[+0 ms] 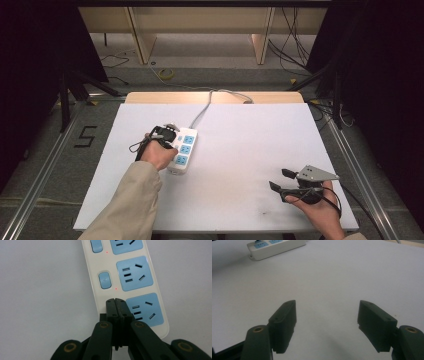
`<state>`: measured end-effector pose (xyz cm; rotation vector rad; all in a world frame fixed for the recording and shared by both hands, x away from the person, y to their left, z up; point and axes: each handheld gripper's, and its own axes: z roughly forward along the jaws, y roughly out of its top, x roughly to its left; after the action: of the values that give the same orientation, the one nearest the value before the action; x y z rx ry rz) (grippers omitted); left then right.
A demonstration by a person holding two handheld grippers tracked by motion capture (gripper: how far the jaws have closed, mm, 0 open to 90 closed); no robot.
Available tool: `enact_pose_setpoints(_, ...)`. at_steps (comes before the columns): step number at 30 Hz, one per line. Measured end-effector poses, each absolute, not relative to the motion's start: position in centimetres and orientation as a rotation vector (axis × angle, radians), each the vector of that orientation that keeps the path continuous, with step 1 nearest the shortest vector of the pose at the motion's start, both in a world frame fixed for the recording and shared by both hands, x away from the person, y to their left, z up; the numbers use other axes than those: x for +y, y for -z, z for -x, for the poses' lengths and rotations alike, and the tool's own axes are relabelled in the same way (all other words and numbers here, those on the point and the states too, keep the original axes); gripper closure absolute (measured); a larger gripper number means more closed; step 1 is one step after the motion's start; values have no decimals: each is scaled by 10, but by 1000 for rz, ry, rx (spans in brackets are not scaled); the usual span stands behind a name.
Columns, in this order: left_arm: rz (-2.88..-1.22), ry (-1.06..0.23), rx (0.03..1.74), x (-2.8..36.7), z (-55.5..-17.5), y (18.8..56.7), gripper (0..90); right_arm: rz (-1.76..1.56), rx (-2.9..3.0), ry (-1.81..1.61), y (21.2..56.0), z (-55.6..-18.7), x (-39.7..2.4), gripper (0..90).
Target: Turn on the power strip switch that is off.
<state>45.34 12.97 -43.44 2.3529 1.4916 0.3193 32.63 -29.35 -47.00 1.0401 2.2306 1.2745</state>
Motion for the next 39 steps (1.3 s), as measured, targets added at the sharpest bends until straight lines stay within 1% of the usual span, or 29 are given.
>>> enact_pose_setpoints(9,-2357,-319,1505,128,-455,435,900,-1039,2227,-1279,470,-326,-293,323)
enact_pose_setpoints(12,-2367,-347,1513,129,-455,435,900,-1041,2225,-1281,470,-326,-293,323)
enact_pose_setpoints(17,-2371,-350,1505,128,-455,435,900,-1042,2226,-1280,470,-326,-293,323)
enact_pose_setpoints(29,-2376,-321,1508,128,-456,434,900,-1042,2226,-1278,470,-326,-293,323)
enact_pose_setpoints(39,-2386,-321,1514,126,-456,434,900,-1041,2227,-1276,470,-326,-293,323)
